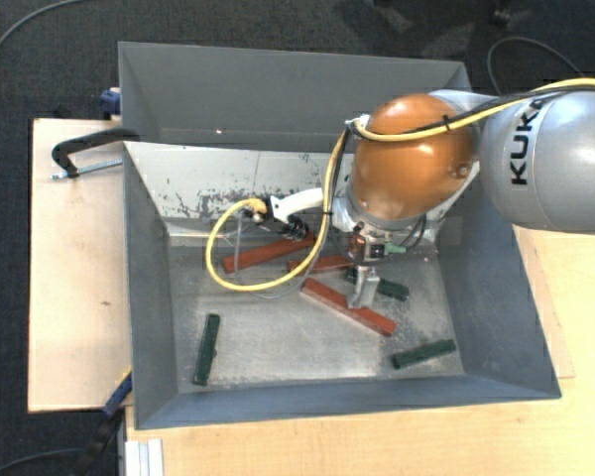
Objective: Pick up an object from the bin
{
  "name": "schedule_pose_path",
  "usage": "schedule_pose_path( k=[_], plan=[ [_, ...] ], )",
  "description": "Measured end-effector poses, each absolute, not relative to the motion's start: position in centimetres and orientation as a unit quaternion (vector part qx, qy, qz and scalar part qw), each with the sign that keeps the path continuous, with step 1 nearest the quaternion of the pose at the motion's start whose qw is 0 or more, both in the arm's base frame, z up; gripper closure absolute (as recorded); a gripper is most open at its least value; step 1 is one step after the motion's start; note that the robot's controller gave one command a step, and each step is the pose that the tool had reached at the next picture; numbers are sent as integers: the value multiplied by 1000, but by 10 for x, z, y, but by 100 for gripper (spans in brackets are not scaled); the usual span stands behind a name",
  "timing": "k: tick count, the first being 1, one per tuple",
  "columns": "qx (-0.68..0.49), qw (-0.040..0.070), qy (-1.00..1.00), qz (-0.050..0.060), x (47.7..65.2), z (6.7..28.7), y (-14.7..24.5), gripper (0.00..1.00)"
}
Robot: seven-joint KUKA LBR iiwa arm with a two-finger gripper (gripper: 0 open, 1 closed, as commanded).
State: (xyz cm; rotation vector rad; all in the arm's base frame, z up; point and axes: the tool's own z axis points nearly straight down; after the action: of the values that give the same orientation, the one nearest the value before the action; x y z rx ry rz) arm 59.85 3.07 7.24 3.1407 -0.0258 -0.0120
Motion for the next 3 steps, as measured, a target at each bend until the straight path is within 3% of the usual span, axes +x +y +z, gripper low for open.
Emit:
schedule_pose_path(
  k=[1,2,3],
  plan=[
    [1000,-1,-5,0,600,76,34,100],
    [1000,-1,-7,4,594,166,28,100],
    [1000,2,-6,-1,536,202,-53,100]
  ],
)
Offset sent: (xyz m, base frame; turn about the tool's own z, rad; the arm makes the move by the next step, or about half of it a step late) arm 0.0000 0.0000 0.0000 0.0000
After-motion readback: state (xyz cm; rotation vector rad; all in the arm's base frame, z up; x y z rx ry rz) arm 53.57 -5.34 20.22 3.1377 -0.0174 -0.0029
